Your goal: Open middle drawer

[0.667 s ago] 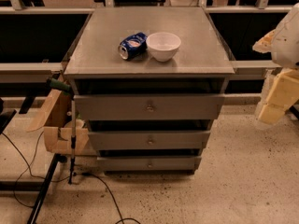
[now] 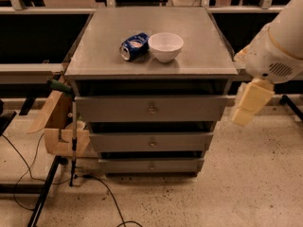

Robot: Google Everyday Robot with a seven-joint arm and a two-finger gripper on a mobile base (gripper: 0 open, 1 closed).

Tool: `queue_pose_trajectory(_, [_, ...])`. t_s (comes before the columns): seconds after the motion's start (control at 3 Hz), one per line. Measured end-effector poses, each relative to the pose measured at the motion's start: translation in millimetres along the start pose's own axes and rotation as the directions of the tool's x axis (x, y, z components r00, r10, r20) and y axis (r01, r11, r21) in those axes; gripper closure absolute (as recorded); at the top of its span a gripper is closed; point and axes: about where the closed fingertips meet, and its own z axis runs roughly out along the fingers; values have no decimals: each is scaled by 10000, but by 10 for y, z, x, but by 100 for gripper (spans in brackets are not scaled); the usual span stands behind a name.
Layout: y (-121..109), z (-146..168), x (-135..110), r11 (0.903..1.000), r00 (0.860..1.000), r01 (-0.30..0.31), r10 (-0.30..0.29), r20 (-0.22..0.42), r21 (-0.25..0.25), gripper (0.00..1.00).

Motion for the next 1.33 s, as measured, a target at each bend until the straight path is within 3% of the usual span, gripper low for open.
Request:
queue_pose_trajectory(0.67, [-77,1625,-422,9977,9957,-285,338,861,-622,0])
queue_pose_trajectory(1.0, [-19,2380,-590,9924,9925,-594,702,1000,-1078,0])
queue_pose_trajectory(1.33, [107,3034,-626,9779,9883,-1119,1281,828,-1769,0])
